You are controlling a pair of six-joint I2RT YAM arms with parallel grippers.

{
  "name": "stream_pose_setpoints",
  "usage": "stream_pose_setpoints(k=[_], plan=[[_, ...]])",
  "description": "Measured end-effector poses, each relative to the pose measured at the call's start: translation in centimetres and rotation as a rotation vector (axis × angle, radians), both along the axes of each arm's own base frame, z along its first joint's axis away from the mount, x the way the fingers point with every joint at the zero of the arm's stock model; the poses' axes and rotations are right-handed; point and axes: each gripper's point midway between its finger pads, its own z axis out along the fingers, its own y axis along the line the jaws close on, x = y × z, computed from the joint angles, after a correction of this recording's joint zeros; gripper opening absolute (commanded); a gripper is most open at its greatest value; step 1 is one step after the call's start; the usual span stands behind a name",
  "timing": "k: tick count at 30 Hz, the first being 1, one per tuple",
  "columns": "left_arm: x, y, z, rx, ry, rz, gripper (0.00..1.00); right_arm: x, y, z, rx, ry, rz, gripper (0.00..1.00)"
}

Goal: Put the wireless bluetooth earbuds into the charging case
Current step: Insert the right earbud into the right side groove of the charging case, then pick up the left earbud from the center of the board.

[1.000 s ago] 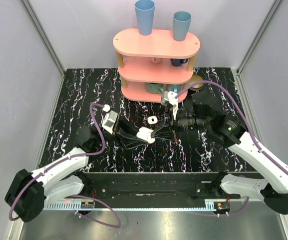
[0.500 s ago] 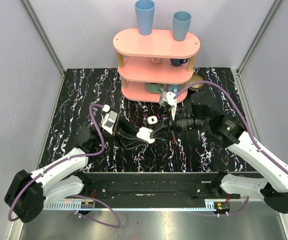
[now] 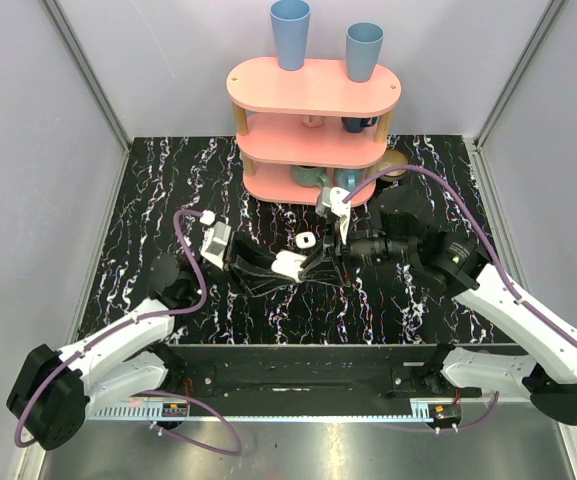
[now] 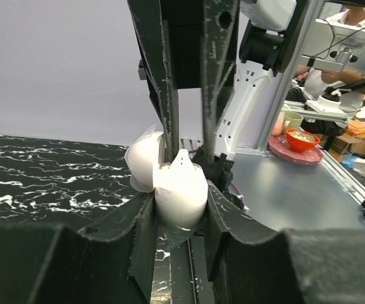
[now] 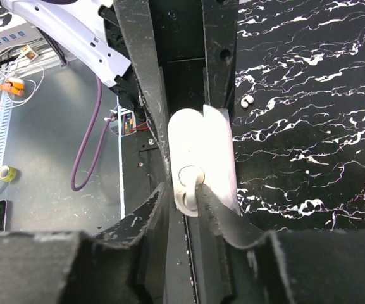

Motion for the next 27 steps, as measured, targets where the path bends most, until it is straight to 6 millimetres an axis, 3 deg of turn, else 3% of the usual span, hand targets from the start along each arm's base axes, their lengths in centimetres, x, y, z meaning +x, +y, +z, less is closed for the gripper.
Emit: stream_pose_setpoints(k=[9,17,22,27], plan=[[0.8,0.3,0.7,-0.025,-0.031,0.077,0.0,-0.2,-0.5,0.9,0.021,-0.029,-0.022,0.53],[1.9,1.0,0.8,-0.014,-0.056,0.187,0.0,0.1,-2.1,4.0,0.15,-0.126,-0.115,0.66],[2.9,2.3,1.0,-0.019,-0.067,0.312,0.0,2.1,-4.0,5.0,0.221,-0.159,-0.307,0.72],[3.7,4.0,1.2,-0.015,-0.073,0.441,0.0,5.5,-5.5,3.5,0.218,-0.119,-0.544,0.75]])
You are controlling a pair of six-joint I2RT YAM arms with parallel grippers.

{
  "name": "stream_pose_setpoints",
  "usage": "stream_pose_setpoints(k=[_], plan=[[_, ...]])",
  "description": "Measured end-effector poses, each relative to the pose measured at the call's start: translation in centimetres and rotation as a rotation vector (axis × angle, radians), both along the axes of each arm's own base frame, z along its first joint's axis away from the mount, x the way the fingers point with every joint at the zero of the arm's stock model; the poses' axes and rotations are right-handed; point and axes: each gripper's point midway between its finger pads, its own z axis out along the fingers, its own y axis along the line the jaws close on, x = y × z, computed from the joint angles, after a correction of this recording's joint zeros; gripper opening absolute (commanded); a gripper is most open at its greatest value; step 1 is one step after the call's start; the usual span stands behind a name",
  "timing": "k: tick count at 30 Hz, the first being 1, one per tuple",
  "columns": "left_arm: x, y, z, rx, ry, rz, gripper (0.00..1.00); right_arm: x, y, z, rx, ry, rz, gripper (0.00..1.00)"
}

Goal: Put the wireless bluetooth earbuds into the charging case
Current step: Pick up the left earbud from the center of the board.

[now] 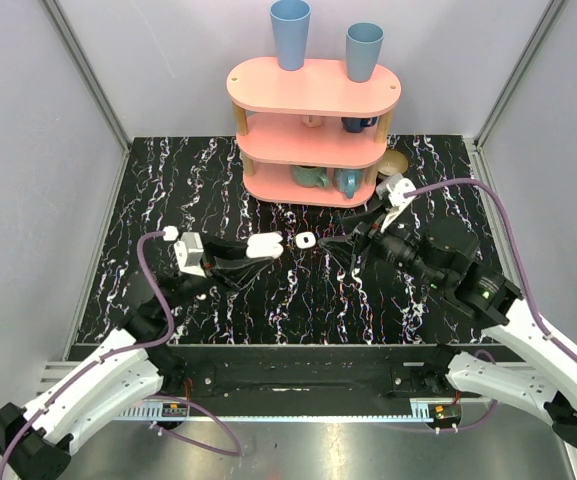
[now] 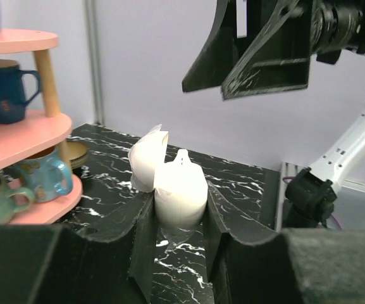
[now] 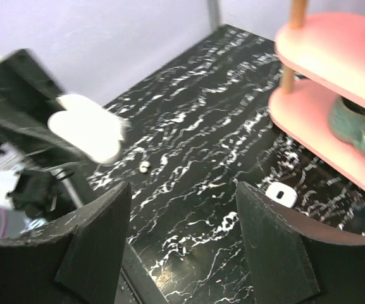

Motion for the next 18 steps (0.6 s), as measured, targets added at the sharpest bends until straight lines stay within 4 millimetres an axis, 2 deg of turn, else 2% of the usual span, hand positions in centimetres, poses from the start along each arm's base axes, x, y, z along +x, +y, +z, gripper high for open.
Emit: stream_pose_setpoints(k=[5,9,14,18], plan=[[0.6,1.9,0.1,0.0,0.003,0.123,0.0,3.4,-0.7,-3.5,-0.022,0.106,-0.185,0.74],[1.1,3.3,-0.2,0.009,0.016,0.206,0.0,5.7,-0.6,-7.7,-0.032,0.225,-0.279,0.73],[2.3,5.0,-0.6,0.06,0.049,0.319,0.0,6.7,2.9,-15.2,-0.102,0.405,-0.227,0.71],[3.4,6.3,1.1,0.082,0.031,0.397,0.0,6.5,5.5,-20.7,-0.164,0.522,-0.172,0.71]])
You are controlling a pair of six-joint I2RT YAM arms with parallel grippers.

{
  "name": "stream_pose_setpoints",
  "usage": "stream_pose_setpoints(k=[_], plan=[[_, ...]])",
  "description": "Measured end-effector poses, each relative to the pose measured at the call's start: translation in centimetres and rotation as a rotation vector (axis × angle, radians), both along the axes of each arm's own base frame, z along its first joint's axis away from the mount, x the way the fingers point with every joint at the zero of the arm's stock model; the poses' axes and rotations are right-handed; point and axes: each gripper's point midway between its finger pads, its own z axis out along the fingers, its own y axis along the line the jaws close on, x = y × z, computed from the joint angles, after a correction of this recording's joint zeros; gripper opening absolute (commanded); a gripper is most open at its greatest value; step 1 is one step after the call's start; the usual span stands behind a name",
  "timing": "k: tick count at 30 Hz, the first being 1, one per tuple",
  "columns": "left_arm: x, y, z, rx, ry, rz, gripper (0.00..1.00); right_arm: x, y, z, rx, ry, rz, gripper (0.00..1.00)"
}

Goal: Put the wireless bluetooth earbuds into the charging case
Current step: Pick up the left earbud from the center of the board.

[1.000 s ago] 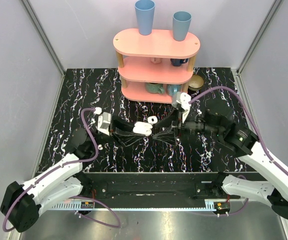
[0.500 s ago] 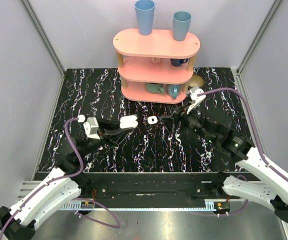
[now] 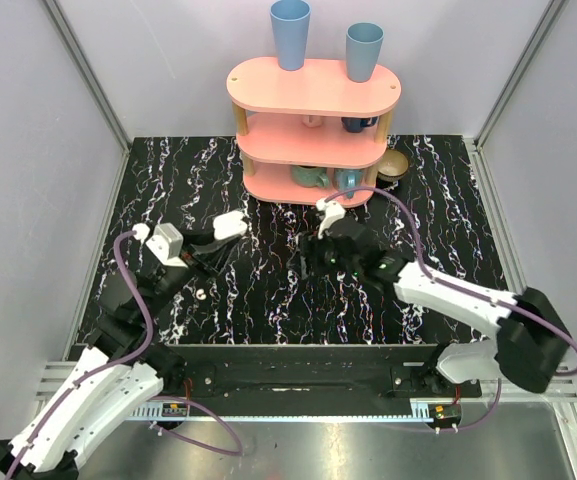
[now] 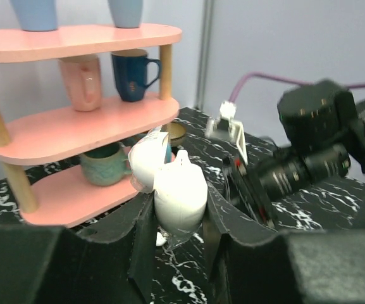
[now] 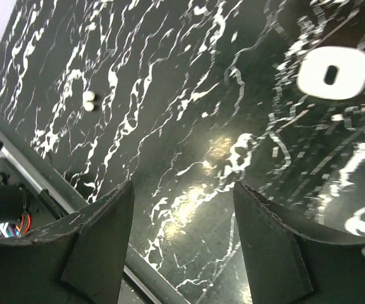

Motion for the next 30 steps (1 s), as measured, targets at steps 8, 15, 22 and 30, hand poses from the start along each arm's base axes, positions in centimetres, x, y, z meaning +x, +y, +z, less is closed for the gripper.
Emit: stream_pose_setpoints(k=[8,15,22,30], plan=[[3.8,3.3,-0.2,0.04,0.021,0.169,0.0,-3.1,6.8,-4.2,-0.019,0.011,0.124,0.7],[7.3,8.2,-1.2,0.009,0.083,0.3,0.0,-4.9,11.8,-5.5,-0.015,-0.055,0.164,0.63],[8.5,12.1,-1.6,-0.044,0.111,0.4,0.0,-6.0,17.7,-5.3,0.018,-0.135,0.245,0.49],[8.8,13.9,-2.1,-0.048,0.136,0.461,0.0,-6.0,22.1,-7.0,0.012,-0.158,0.325,0.4]])
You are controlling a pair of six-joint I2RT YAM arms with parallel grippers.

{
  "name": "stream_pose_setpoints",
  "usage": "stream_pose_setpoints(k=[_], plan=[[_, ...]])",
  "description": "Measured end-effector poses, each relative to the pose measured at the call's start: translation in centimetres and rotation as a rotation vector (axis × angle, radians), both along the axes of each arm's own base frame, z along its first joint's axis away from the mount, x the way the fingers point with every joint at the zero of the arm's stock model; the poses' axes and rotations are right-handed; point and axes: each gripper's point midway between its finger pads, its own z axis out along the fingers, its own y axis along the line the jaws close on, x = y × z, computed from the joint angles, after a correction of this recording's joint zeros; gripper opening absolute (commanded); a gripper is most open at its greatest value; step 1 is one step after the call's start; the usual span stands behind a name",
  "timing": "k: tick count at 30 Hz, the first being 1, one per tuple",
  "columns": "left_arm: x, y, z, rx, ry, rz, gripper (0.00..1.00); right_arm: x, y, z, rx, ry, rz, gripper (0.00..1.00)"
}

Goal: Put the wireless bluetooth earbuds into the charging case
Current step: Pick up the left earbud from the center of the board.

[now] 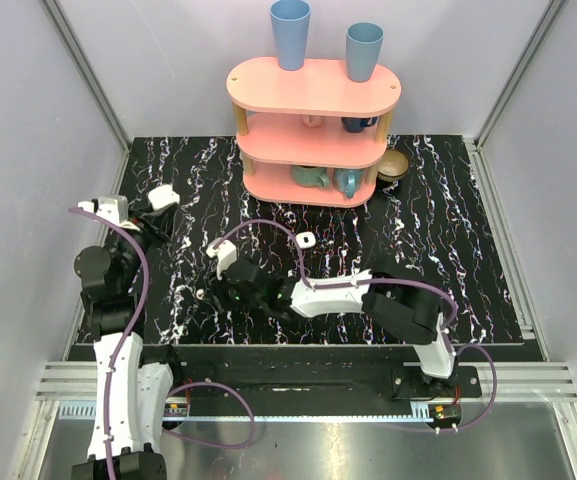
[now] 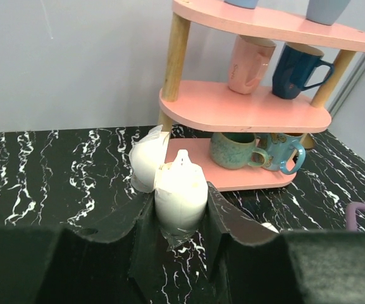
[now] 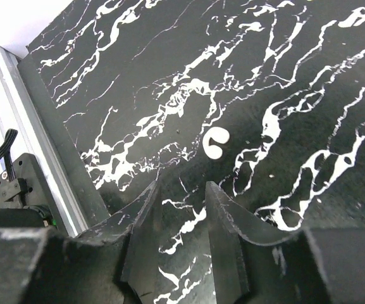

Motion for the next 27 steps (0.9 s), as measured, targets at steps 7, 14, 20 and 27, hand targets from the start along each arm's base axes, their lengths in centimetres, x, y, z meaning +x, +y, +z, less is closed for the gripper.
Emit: stream_pose_setpoints(k=[7,14,20,27], plan=[[0.1,1.0,-0.9,-0.01,0.044,0.037,0.0,0.0,2.8,-1.2,0.005,0.01,0.054,0.39],[0.0,1.1,-0.8,-0.008,0.056,0.039,0.0,0.1,5.4,-2.0,-0.017,0.015,0.078,0.39],[-0.1,1.0,-0.9,0.0,0.066,0.034,0.0,0.3,5.3,-3.9,-0.088,0.038,0.063,0.38],[-0.2,0.8,-0.9,0.006,0.065,0.018,0.0,0.2,5.0,-6.2,-0.16,0.072,0.058,0.39]])
